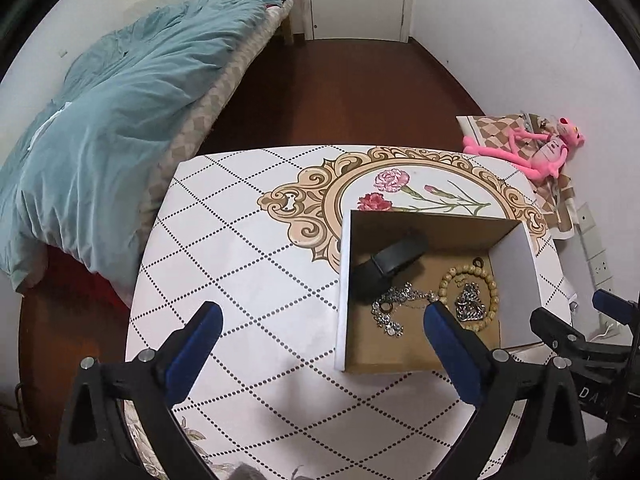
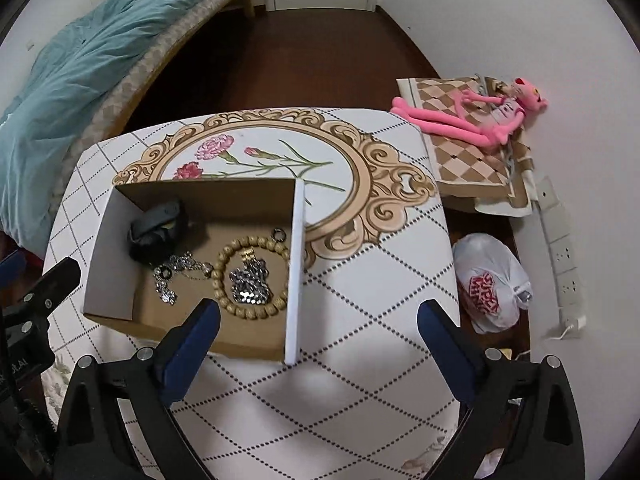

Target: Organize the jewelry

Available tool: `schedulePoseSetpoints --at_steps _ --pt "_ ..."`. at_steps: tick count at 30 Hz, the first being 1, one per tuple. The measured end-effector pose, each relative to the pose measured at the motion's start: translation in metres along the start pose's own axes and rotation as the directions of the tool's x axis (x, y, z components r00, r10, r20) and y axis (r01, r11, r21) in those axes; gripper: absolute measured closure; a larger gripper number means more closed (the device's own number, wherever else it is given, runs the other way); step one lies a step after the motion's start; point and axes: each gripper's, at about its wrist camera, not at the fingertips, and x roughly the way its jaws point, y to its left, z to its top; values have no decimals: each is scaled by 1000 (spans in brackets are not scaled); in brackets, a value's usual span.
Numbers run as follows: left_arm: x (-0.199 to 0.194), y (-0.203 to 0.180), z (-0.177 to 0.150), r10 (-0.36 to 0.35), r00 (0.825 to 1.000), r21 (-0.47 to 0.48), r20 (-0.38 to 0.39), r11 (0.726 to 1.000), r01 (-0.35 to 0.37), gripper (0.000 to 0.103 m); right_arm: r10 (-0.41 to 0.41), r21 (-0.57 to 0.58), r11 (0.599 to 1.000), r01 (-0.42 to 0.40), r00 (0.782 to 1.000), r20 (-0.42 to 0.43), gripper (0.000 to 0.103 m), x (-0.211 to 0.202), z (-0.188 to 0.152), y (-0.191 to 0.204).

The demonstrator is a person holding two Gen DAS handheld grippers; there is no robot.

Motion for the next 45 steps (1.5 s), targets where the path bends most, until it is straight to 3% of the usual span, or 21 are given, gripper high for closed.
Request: schedulePoseSetpoints --at_steps 9,18,34,45 --pt "-29 -2 -3 -11 999 -17 36 1000 11 0 -10 25 1000 9 1000 28 2 -20 -8 -3" --pt "-96 -3 -20 -25 993 -22 115 999 28 1 -5 39 999 0 990 143 2 -93 -25 -6" --pt "-242 -2 -72 29 959 -29 282 999 -22 1 -4 32 999 -8 932 363 0 -255 -99 -13" --pt "-276 2 -93 10 964 -47 267 999 2 1 -26 27 1000 16 901 433 0 -317 -136 -12"
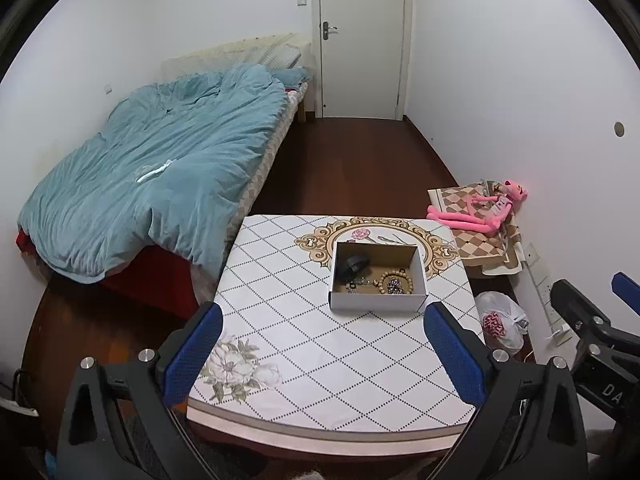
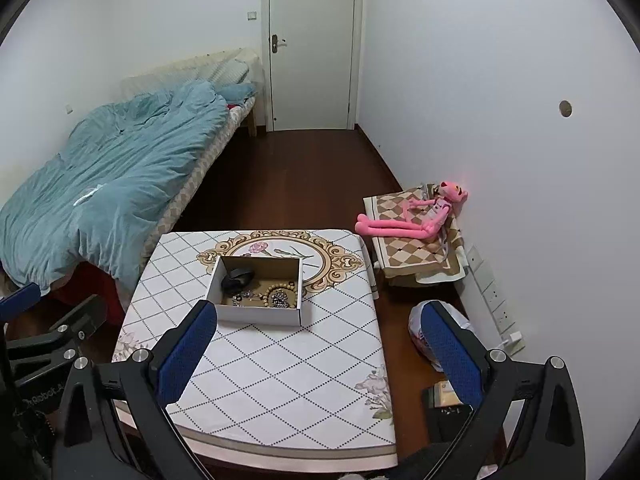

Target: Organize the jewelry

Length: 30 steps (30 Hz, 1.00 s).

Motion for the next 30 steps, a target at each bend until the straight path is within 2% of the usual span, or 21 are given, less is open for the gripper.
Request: schedulePoseSetpoints --at_steps 5,12,23,30 --pt "-4 1 -1 -11 1000 -8 -15 1000 11 1 0 -9 1000 0 1000 3 0 -13 -2 -2" --pt "6 -1 5 -32 999 -9 -37 999 32 1 5 -6 1000 -5 1000 -21 0 -5 3 -3" --pt "52 -7 26 10 995 5 -95 1000 -9 1 14 -4 1000 -14 996 -93 0 50 24 4" --pt "77 -12 40 13 991 23 -131 1000 -10 1 10 -12 1000 -12 988 -151 0 91 36 5"
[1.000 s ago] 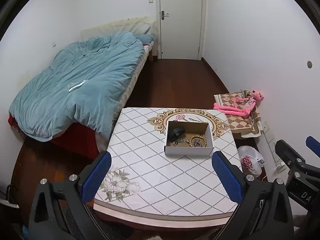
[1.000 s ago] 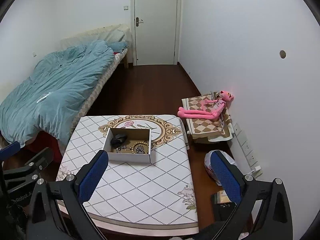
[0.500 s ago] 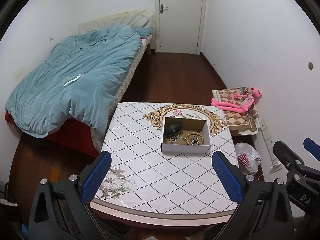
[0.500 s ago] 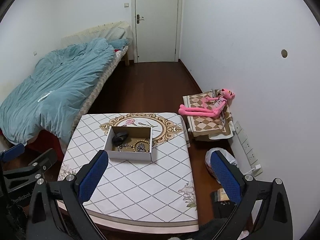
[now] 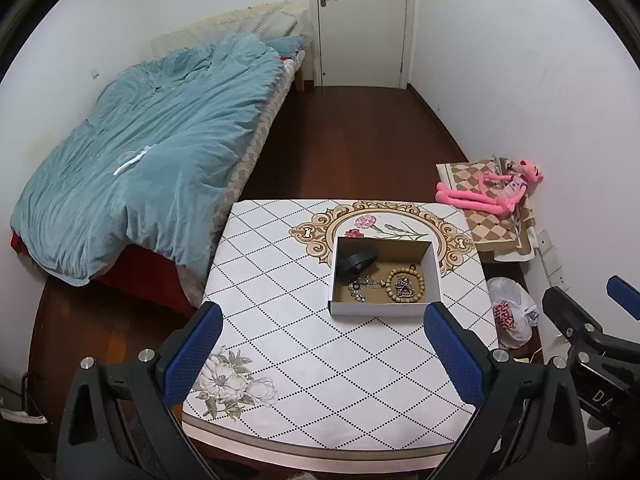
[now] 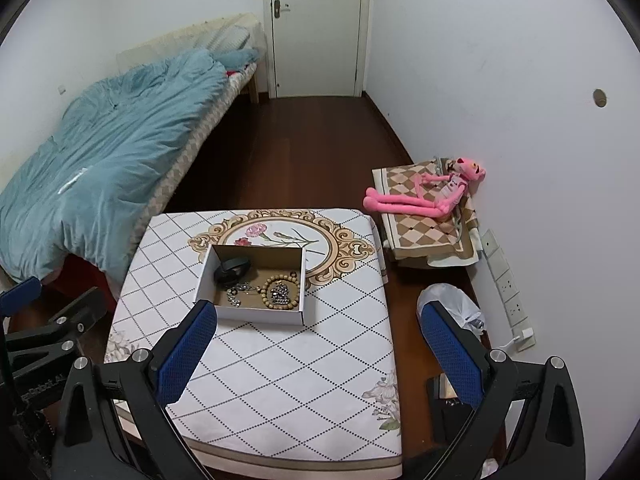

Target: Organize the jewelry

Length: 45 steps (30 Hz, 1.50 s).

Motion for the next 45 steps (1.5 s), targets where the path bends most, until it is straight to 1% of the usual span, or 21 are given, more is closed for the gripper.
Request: schedulePoseSetpoints --at_steps 7,16,36,45 --pt "22 -4 12 7 999 9 -49 1000 -7 1 -6 0 1000 6 999 -46 0 24 13 -2" --pt "38 -3 12 7 996 -9 -88 1000 -8 1 -3 -8 1000 2 996 -94 0 42 18 -3" --pt "47 1 8 21 994 -8 -112 1000 -22 1 1 -16 1000 -3 992 -129 0 53 14 -1" --pt "47 3 5 18 994 -12 -109 1000 -19 1 0 -21 1000 -2 992 -130 0 53 14 0"
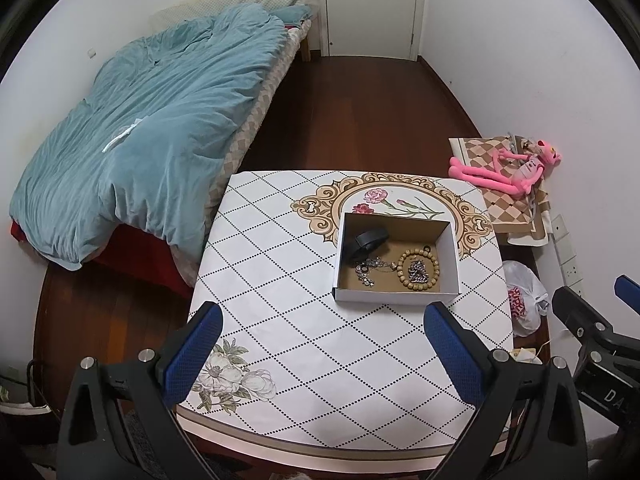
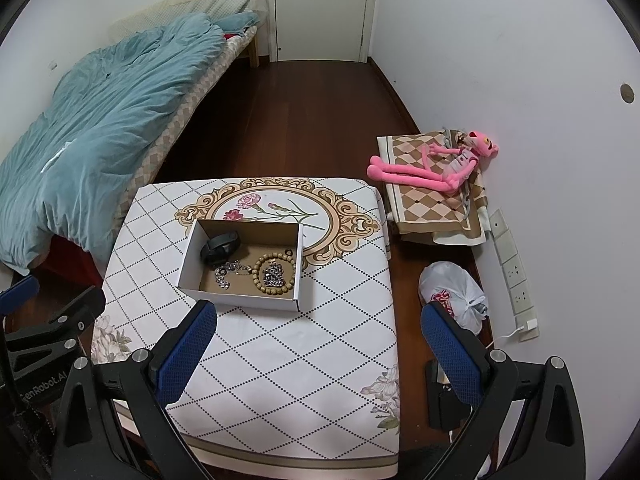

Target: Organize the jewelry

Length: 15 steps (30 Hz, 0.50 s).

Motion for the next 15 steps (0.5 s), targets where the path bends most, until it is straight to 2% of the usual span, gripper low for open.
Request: schedulePoseSetpoints --at_steps 15 --pt "-4 0 0 12 1000 0 11 1000 -12 1 4 -5 1000 -4 1000 -7 0 0 -2 1"
